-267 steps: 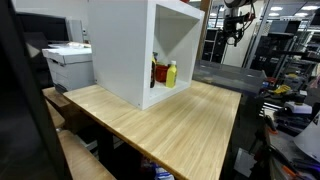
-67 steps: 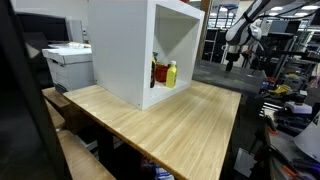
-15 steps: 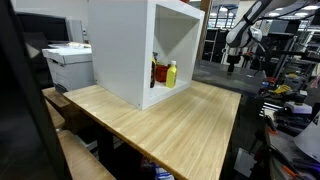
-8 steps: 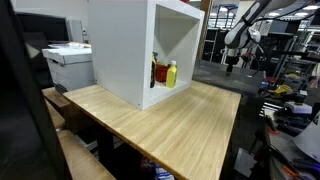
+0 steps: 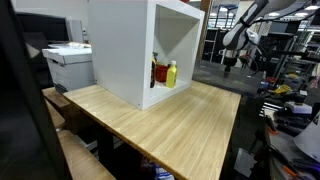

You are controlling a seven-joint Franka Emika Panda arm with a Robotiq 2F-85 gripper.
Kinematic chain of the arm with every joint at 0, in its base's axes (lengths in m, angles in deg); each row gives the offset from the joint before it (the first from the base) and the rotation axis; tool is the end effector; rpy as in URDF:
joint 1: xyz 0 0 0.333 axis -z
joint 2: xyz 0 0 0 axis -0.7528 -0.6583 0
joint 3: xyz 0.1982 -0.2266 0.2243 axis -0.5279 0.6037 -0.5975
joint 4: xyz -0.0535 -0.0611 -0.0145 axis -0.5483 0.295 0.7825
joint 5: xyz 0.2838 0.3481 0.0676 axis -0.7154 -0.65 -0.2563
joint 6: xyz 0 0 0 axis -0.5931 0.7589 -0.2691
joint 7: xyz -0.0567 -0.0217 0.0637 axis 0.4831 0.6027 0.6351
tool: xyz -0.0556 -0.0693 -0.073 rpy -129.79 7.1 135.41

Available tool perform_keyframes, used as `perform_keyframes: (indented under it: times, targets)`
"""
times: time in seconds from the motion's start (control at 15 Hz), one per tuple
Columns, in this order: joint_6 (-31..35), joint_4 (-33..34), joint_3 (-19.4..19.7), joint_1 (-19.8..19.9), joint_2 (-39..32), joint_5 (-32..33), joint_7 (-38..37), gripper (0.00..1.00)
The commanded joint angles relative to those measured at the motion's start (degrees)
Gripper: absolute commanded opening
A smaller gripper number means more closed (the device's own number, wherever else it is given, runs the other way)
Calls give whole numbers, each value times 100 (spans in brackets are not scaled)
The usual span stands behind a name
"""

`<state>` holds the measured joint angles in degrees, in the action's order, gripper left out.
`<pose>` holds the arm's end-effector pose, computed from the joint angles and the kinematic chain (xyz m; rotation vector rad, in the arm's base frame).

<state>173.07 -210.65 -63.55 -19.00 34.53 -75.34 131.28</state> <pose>0.4311 -0.4144 0.2206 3.1123 0.1421 -0.0230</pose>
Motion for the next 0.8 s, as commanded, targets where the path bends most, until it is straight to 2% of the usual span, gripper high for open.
perform_keyframes:
  times: [0.0,0.73]
  targets:
    - [268,27,-199,165,-134,-328,398,100]
    - [527,126,-723,615,-423,-836,1174,100]
